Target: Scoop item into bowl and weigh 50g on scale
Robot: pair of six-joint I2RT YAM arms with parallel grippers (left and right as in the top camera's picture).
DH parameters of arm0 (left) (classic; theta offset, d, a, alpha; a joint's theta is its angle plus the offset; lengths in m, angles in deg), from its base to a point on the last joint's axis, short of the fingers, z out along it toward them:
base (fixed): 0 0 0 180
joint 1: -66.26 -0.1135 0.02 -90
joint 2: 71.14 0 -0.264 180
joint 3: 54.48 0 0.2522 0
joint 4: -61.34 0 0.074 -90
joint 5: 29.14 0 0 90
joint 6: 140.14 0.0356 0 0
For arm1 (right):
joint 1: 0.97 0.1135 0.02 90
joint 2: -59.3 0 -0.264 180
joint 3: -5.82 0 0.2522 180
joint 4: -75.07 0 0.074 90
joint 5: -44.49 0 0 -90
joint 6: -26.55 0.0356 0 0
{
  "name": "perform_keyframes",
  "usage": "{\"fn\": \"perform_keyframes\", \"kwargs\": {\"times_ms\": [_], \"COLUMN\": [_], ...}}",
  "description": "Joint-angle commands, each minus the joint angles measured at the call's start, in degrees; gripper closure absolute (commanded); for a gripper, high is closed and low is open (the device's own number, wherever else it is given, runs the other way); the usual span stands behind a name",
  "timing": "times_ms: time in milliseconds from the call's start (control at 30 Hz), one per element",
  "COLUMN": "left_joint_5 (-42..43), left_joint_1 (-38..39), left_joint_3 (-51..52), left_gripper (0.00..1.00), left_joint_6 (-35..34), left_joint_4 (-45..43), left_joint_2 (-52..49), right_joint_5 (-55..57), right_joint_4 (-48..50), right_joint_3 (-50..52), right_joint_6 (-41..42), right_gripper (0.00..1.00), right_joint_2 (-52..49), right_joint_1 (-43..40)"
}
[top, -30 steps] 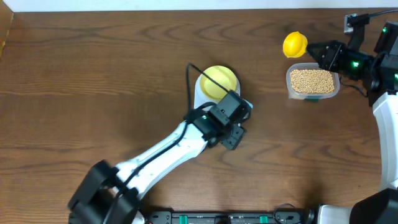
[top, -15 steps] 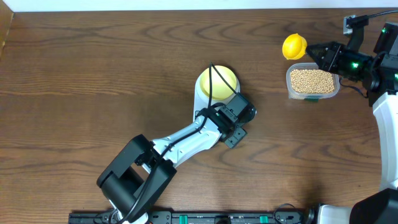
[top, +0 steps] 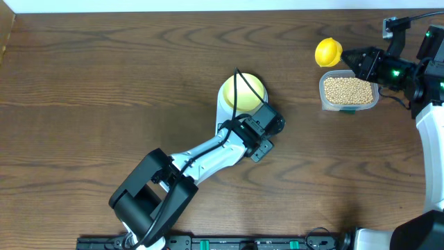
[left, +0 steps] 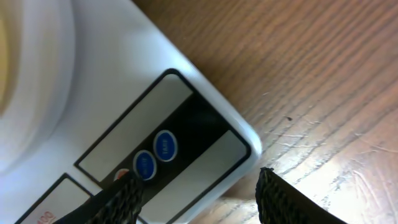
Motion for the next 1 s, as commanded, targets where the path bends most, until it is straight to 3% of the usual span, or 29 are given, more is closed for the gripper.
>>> {"fn": "perform_keyframes", "kwargs": {"times_ms": [0,367,967], "left_joint_5": [-1.0,3.4,3.1], "left_joint_1": [-1.7,-1.9,-2.1], "left_joint_3": [0.7,0.7,0.7], "left_gripper": [0.40,0.40,0.39], "left_joint_6": [0.9,0.3,0.3], "left_joint_4": [-0.3,-0.3,-0.3], "left_joint_2": [-0.8,-0.8,-0.9], "right_joint_5": [-0.8,-0.8,-0.8], "right_joint_4": [-0.1,0.0,-0.1], "right_joint_3": [-0.9,-0.9,-0.9], "right_joint_6": [-1.3,-1.4,-1.5], "right_gripper": [0.99,0.99,0.99], "right_joint_2": [0.7,0.7,0.7], "right_joint_1": [-0.2,-0.2,-0.2]}}
